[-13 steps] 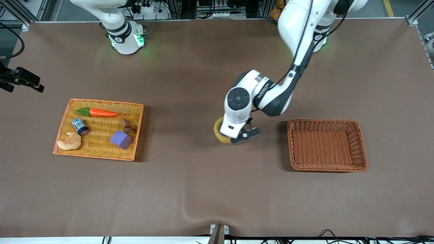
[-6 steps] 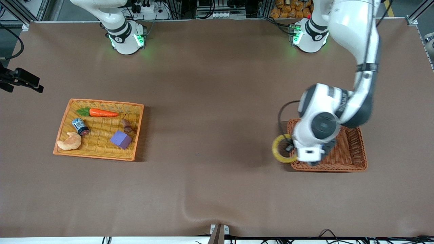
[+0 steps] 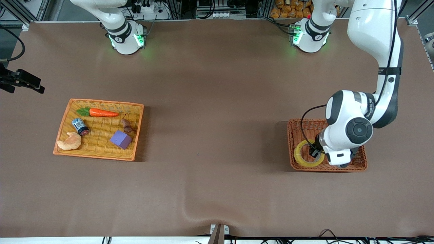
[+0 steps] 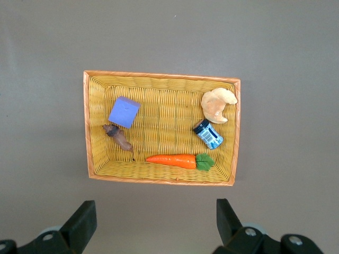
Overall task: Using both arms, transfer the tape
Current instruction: 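Lower the tape into the brown basket and open the left gripper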
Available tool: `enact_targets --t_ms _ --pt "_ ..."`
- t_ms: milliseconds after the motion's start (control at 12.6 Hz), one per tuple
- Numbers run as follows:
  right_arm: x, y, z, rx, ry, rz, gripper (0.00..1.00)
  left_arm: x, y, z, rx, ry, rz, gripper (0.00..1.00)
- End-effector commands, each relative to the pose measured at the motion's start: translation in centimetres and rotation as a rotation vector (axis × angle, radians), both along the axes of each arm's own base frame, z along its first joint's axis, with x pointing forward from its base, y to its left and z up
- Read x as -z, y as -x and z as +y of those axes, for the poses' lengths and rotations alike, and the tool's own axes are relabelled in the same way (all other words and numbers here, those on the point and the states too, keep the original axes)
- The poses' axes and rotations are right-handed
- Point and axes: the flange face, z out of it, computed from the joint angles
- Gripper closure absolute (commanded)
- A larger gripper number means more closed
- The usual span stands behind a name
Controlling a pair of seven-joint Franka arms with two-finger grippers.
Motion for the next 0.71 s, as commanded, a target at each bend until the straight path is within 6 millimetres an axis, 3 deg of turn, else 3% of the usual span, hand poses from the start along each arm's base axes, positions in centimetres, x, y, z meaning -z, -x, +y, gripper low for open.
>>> enact_targets --t_ms 0,396,634 --pt "-0.9 0.1 -0.2 0.006 0.003 -0.015 0.0 0.3 2.8 1.4 0.006 -0.027 -0.004 1.0" --pt "-1.8 0.0 -0.5 0.012 0.005 -0.035 0.0 1.9 4.6 6.0 -0.045 -0.018 -0.055 1.0" --pt "-1.4 -0.1 -0.4 0.01 0.004 -0.026 0.0 3.1 5.5 7.0 -0.049 -0.015 -0.063 1.0"
